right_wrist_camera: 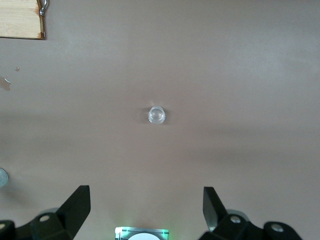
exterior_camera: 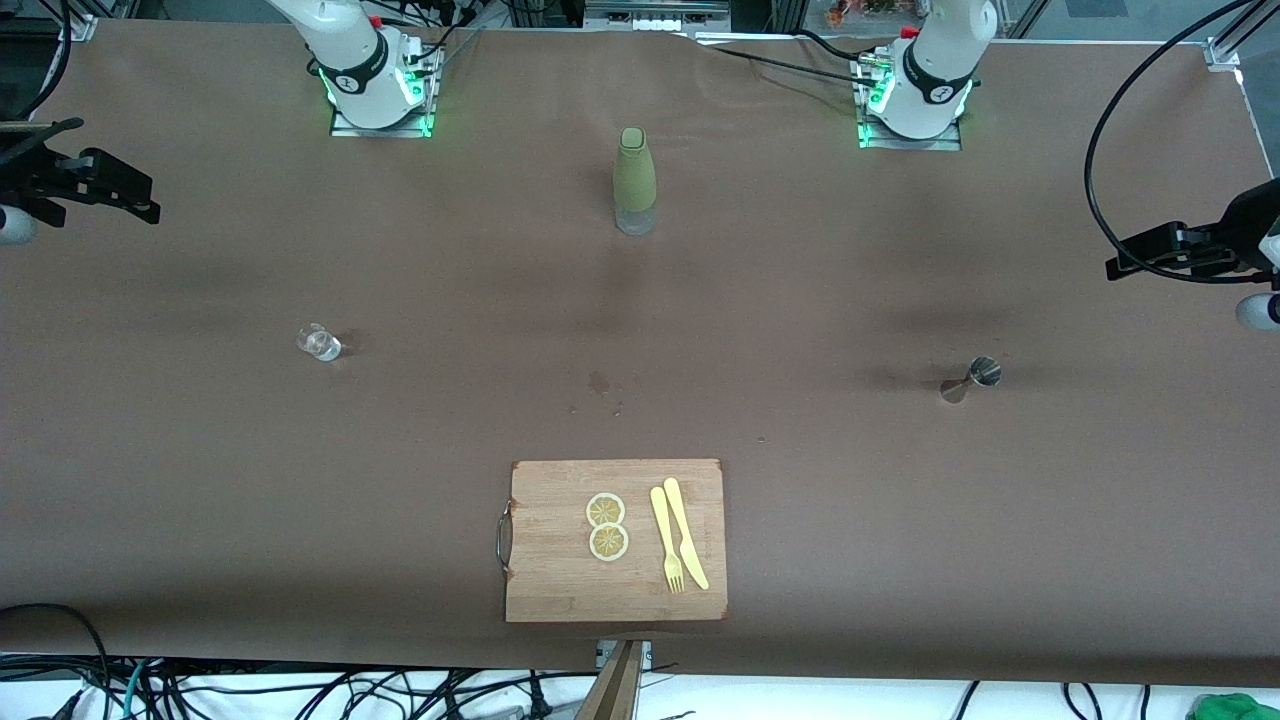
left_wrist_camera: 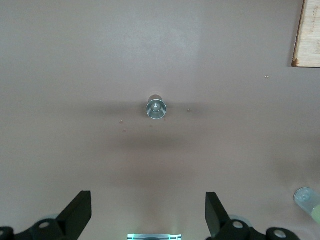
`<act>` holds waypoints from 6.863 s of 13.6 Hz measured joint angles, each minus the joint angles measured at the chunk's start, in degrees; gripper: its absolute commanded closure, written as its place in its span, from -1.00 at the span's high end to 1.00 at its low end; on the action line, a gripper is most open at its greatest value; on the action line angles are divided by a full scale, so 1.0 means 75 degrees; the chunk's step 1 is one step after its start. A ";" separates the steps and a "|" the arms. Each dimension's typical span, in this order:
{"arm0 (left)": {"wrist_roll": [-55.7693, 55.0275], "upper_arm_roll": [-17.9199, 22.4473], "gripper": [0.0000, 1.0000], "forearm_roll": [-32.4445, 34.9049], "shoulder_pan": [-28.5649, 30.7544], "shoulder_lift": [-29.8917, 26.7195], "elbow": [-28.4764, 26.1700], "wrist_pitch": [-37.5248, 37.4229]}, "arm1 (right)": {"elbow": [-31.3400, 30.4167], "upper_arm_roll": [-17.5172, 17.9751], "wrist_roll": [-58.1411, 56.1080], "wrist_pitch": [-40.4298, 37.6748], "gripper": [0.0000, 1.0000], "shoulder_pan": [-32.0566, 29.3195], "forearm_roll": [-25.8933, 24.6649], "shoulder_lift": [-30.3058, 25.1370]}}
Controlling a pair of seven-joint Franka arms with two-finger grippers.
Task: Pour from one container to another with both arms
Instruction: 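Move the right gripper toward the glass beaker, then close the right gripper on the beaker while the left gripper approaches the jigger, then grasp the steel jigger with the left gripper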
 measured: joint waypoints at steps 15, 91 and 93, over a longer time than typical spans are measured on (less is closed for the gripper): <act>0.0000 0.0000 1.00 0.0000 0.0000 0.0000 0.0000 0.0000 | -0.0075 -0.0782 -0.4251 0.0232 1.00 -0.0178 0.1117 0.0296; 1.8207 -0.0050 0.97 -0.7259 0.3509 0.4724 -0.2620 0.2754 | -0.0924 -0.3110 -1.9134 -0.1117 0.07 -0.0968 0.9211 0.7313; 1.8442 -0.0051 0.97 -0.7516 0.3413 0.4830 -0.2616 0.2773 | -0.0924 -0.3110 -1.9136 -0.1117 -0.02 -0.0968 0.9211 0.7313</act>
